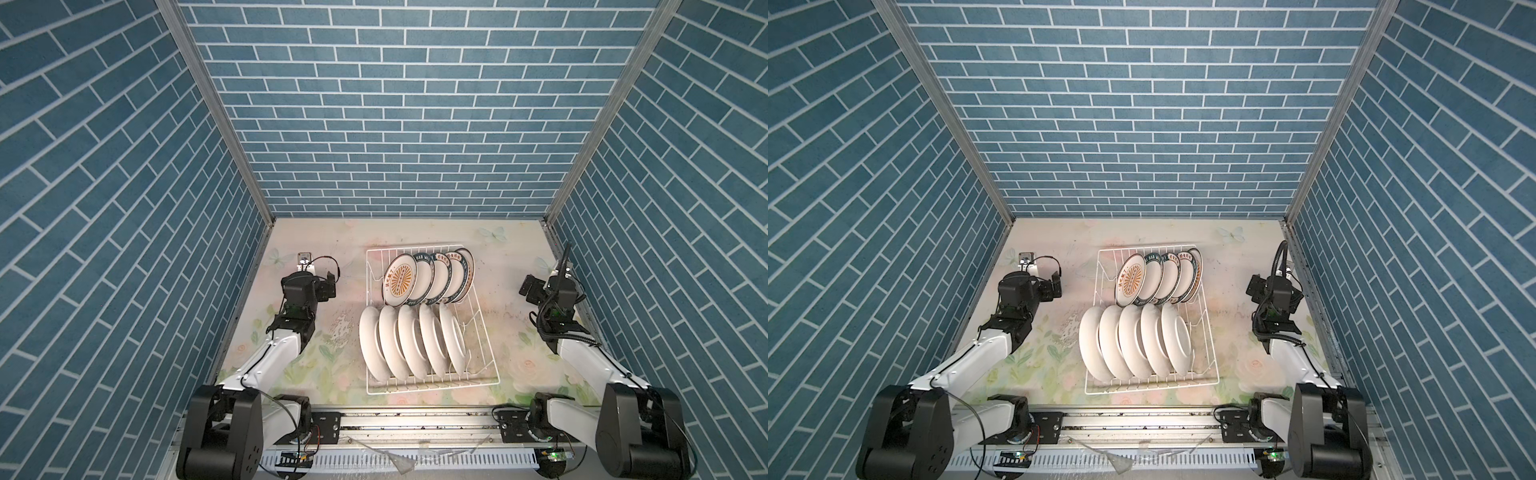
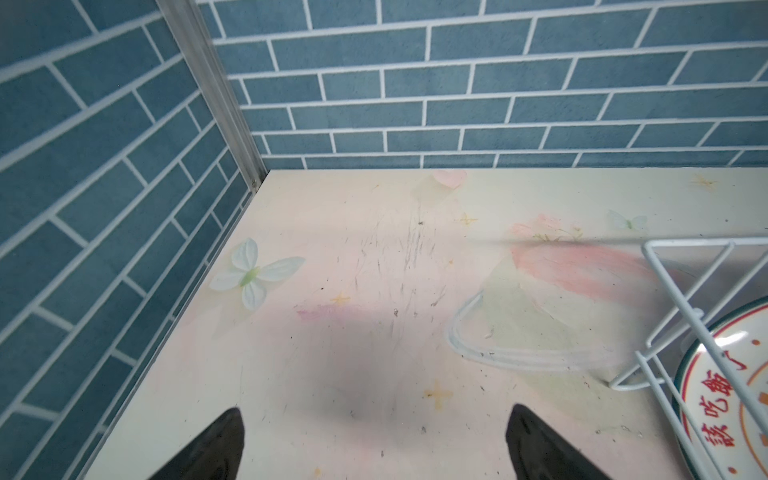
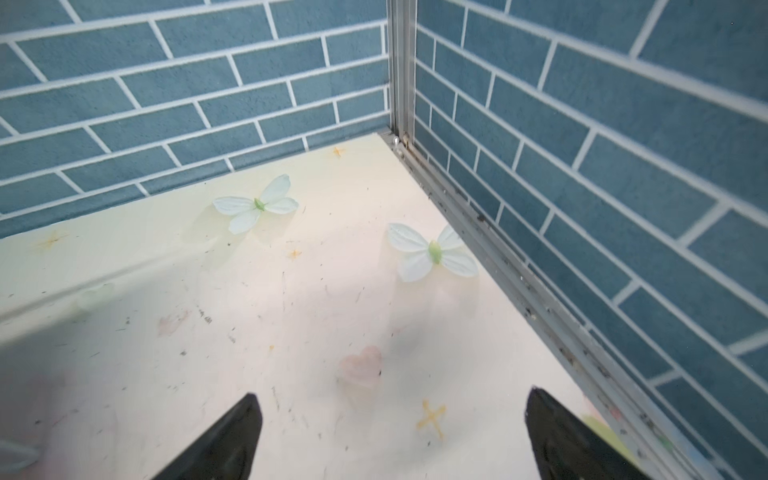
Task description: Unload the plates from the dish rack
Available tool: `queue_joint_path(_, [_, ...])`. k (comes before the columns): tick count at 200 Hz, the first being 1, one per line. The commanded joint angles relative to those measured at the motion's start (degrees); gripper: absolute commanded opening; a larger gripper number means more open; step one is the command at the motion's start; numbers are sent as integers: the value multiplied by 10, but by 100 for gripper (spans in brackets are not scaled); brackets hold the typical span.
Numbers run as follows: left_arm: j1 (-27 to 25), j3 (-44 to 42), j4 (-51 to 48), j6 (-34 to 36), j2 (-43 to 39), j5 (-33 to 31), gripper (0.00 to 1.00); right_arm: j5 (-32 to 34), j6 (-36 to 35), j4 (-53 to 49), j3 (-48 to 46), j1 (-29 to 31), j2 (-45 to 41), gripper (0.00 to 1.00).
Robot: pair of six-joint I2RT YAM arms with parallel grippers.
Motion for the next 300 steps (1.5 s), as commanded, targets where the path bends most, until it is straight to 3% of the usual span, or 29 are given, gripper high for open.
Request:
queue_joint_path(1, [-2, 49, -169, -70, -1, -6, 99, -40, 73, -160, 46, 5, -42, 99])
queue_joint_path(28, [-4, 58, -216, -100, 0, 47, 99, -62, 95, -274, 80, 21, -93, 99])
queue_joint_path(57, [-12, 64, -275, -131, -5, 86, 99, -14, 85, -401, 132, 87, -111, 99])
queue_joint_path(104, [-30, 64, -343, -172, -65, 129, 99, -43, 131, -480, 156, 171, -120, 99])
queue_joint_path(154, [-41, 79, -398, -210, -107, 172, 99, -108, 146, -512, 170, 247, -97, 99])
queue_joint_path(204, [-51, 55, -411, -239, -143, 200, 99, -106, 147, -519, 169, 301, -61, 99])
queue_joint_path(259, [-51, 43, -402, -244, -132, 215, 99, -114, 138, -524, 167, 318, -10, 99])
queue_joint_path(300, [-51, 41, -396, -243, -123, 212, 99, -83, 116, -542, 187, 325, 31, 99])
